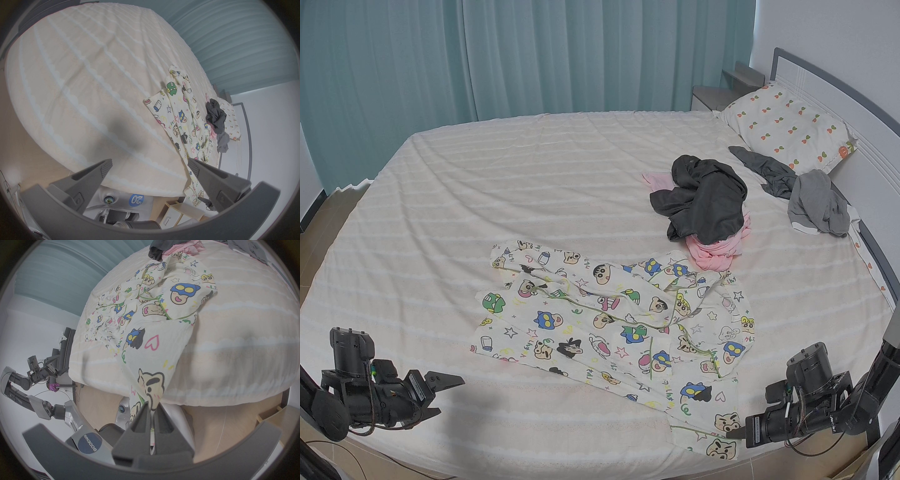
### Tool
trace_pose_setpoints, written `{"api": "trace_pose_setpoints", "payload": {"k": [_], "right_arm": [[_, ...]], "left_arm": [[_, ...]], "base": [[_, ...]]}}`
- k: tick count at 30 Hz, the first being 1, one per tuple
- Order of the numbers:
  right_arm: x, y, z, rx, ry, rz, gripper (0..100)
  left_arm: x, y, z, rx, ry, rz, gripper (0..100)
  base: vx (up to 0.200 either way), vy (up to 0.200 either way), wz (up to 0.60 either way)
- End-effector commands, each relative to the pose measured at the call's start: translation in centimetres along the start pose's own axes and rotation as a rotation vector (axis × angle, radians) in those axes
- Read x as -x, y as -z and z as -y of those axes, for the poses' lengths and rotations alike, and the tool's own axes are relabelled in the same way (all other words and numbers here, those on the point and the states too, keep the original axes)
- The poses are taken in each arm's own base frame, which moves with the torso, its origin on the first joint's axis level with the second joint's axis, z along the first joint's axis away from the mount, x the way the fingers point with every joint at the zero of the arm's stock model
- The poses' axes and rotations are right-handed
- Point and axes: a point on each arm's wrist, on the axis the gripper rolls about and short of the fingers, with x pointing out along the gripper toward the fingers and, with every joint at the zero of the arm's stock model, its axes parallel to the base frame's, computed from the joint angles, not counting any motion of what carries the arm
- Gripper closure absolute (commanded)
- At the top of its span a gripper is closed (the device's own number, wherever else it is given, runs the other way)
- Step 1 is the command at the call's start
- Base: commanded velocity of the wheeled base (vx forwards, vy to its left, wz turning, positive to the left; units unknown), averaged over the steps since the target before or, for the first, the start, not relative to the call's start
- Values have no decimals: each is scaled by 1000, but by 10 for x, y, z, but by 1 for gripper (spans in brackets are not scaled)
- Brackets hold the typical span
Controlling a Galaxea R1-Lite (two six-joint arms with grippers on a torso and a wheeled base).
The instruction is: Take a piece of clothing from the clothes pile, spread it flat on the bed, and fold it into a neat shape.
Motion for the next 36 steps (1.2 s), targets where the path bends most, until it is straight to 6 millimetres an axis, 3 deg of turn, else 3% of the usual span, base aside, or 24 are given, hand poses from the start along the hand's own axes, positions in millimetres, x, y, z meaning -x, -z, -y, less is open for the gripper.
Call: {"api": "trace_pose_setpoints", "payload": {"k": [1, 7, 11, 15, 16, 19, 36], "right_arm": [[7, 3, 8, -13, 13, 8, 100], [18, 4, 14, 2, -25, 32, 100], [22, 3, 22, 20, -20, 45, 100], [24, 1, 27, -1, -20, 54, 100], [24, 2, 29, -11, -37, 47, 100], [25, 4, 28, -11, -60, 38, 100], [26, 6, 26, 15, -87, 67, 100]], "left_arm": [[-6, 1, 7, -31, 9, -17, 0], [-39, -23, 22, -64, -30, 26, 0], [-71, -42, 26, -68, -54, 24, 0], [-92, -40, 28, -67, -100, -8, 0], [-112, -39, 29, -53, -153, 6, 0], [-141, -43, 35, 24, -212, 82, 0], [-162, -62, 55, 68, -185, 211, 0]], "base": [[0, 0, 0], [0, 0, 0], [0, 0, 0], [0, 0, 0], [0, 0, 0], [0, 0, 0], [0, 0, 0]]}}
